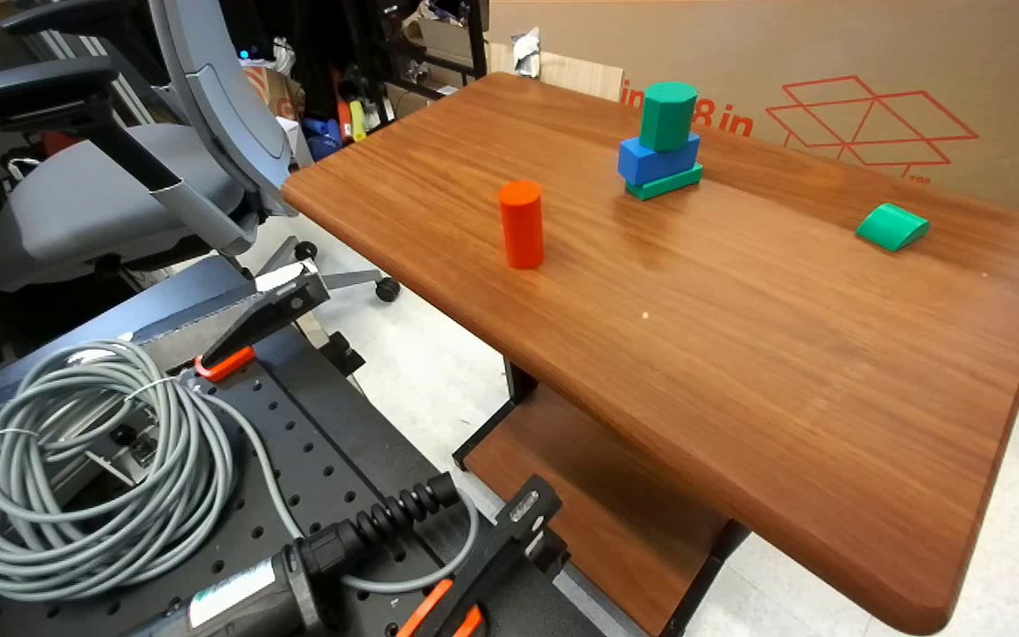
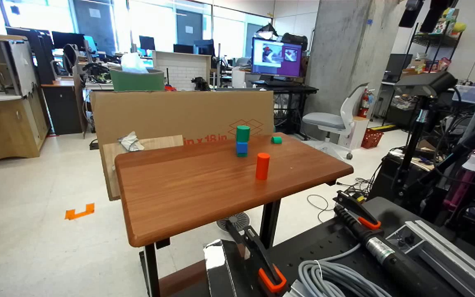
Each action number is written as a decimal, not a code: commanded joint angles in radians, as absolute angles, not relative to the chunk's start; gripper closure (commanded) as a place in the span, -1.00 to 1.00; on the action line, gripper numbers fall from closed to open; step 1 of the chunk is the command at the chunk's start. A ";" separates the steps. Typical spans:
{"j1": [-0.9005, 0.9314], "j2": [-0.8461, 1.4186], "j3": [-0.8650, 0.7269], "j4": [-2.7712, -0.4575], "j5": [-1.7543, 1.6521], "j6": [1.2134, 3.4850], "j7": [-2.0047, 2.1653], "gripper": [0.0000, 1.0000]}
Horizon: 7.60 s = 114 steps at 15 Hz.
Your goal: Stack the orange object on top of the blue block
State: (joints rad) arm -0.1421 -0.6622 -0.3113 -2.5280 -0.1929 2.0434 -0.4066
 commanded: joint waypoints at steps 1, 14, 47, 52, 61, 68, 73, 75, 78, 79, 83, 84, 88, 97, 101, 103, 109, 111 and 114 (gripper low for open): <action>-0.139 -0.645 -0.276 -2.524 -0.191 2.043 -0.383 -1.00; 0.068 -0.252 -0.089 -2.507 -0.087 2.277 -0.354 -1.00; 0.061 0.377 0.026 -2.233 -0.040 2.456 -0.105 0.34; 0.045 0.348 0.038 -2.246 -0.016 2.457 -0.123 0.83; 0.041 0.175 0.019 -2.232 -0.016 2.429 -0.069 0.83; 0.006 0.244 0.001 -2.027 0.010 2.254 -0.042 0.83; -0.004 0.336 -0.005 -1.880 0.000 2.154 -0.003 0.83; -0.005 0.381 -0.008 -1.825 -0.001 2.133 0.010 0.83; -0.006 0.447 -0.009 -1.744 0.003 2.110 0.023 0.83; -0.004 0.469 -0.010 -1.718 0.001 2.103 0.029 0.83; 0.003 0.532 -0.009 -1.644 -0.005 2.086 0.040 0.83; 0.004 0.544 -0.008 -1.633 -0.006 2.087 0.039 0.83; 0.013 0.565 -0.004 -1.620 -0.012 2.093 0.033 0.83; 0.009 0.571 -0.005 -1.615 -0.006 2.074 0.036 0.83; 0.005 0.576 -0.006 -1.613 -0.006 2.050 0.032 0.83; 0.004 0.582 -0.007 -1.607 -0.005 2.045 0.032 0.83; 0.004 0.590 -0.011 -1.598 -0.008 2.032 0.034 0.83; 0.005 0.593 -0.013 -1.595 -0.010 2.030 0.036 0.83; 0.007 0.598 -0.014 -1.589 -0.012 2.029 0.038 0.83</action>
State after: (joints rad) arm 0.0065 0.5680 -0.0124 -1.6427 -0.0120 2.0710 0.0255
